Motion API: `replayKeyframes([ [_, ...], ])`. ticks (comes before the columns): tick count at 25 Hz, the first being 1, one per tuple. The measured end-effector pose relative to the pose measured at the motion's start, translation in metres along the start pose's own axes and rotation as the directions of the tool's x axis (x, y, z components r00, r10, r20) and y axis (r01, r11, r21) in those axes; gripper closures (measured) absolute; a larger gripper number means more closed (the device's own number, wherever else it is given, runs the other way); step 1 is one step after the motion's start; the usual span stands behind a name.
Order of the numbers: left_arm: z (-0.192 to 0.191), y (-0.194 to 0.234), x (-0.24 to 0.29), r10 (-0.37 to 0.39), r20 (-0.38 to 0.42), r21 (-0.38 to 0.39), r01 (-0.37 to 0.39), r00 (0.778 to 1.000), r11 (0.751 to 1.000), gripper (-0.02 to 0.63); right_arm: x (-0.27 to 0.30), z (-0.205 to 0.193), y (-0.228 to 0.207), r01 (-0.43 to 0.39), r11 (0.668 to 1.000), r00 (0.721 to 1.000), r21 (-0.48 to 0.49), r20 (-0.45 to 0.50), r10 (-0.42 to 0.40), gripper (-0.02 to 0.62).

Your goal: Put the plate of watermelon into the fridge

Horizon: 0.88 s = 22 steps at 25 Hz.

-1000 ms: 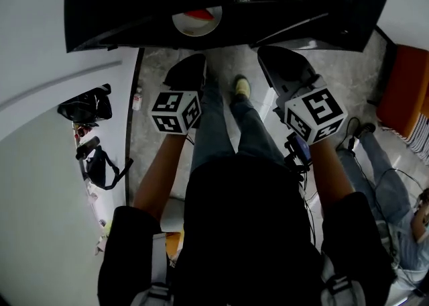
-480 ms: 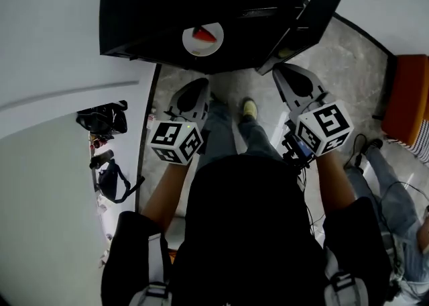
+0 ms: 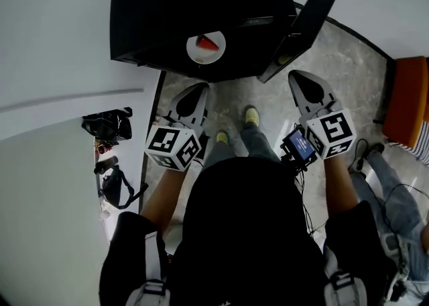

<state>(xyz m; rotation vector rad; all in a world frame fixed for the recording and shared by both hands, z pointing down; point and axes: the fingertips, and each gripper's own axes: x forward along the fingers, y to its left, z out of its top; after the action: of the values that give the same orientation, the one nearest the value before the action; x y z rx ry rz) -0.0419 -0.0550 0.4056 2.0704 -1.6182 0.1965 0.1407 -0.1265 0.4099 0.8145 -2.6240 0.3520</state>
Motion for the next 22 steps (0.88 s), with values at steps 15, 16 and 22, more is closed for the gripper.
replayKeyframes([
  [15,-0.008,-0.015,-0.055,-0.134,0.012,0.033,0.133,0.991,0.991,0.598,-0.028,0.005,0.019,0.161,0.987,0.982,0.001,0.096,-0.161,0.581],
  [16,-0.01,-0.016,-0.062,-0.141,0.014,0.035,0.14,0.99,0.99,0.598,-0.028,0.004,0.027,0.166,0.986,0.981,0.003,0.105,-0.166,0.581],
  [22,-0.032,-0.021,-0.106,-0.168,0.024,0.052,0.167,0.985,0.985,0.598,-0.023,0.0,0.061,0.225,0.972,0.964,-0.063,0.16,-0.213,0.581],
])
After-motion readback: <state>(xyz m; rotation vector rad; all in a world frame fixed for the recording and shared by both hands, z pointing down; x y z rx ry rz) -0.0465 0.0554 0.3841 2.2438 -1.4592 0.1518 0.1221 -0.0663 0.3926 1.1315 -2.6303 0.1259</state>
